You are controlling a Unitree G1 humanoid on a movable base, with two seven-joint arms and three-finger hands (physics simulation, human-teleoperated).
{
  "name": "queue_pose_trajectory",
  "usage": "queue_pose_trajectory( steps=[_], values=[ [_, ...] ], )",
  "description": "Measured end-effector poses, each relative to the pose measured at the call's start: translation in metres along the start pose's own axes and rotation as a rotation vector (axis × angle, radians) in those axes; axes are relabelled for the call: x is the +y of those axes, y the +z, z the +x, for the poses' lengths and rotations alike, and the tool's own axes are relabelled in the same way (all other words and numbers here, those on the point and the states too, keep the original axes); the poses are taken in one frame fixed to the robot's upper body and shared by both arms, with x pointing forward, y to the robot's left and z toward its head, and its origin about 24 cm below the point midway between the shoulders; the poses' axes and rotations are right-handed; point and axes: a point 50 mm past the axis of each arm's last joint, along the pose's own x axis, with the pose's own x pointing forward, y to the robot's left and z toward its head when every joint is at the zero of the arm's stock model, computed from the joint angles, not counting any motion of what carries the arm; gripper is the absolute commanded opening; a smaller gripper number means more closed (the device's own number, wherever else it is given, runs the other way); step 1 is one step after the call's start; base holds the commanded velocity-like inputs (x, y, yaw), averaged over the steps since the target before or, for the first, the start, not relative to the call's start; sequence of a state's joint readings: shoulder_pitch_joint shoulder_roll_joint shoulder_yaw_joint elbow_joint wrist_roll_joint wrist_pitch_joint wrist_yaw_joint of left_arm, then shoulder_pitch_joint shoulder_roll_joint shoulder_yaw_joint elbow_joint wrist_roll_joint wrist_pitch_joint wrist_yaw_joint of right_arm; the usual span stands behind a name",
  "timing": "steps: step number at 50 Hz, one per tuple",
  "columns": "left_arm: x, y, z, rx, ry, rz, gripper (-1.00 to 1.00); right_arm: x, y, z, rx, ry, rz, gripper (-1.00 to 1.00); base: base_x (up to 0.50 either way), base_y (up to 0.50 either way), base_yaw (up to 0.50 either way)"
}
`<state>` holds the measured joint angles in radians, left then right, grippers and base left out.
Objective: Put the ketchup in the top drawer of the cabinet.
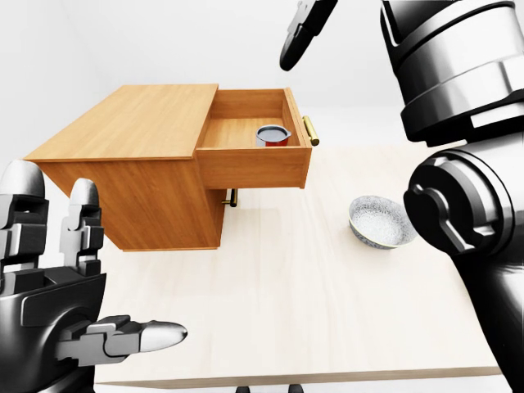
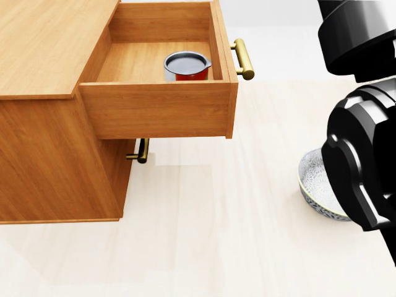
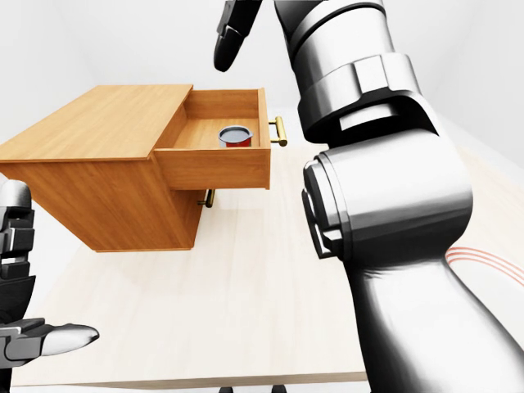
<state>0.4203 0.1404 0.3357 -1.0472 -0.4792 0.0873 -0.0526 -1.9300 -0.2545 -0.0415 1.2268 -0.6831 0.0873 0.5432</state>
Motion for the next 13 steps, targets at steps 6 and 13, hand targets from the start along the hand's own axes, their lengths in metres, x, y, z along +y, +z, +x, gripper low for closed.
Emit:
queue_pose_trajectory(
  steps=[6,13],
  values=[
    [0.000,0.000,0.000,0.004,0.000,0.000,1.00,-0.012,0.016,-0.010,-0.091,-0.019,-0.038,1.00,0.00,0.00,0.00],
    [-0.001,-0.001,-0.001,0.007,-0.001,0.002,1.00,-0.014,0.033,-0.028,-0.196,-0.055,-0.157,1.00,0.00,0.00,0.00]
  ],
)
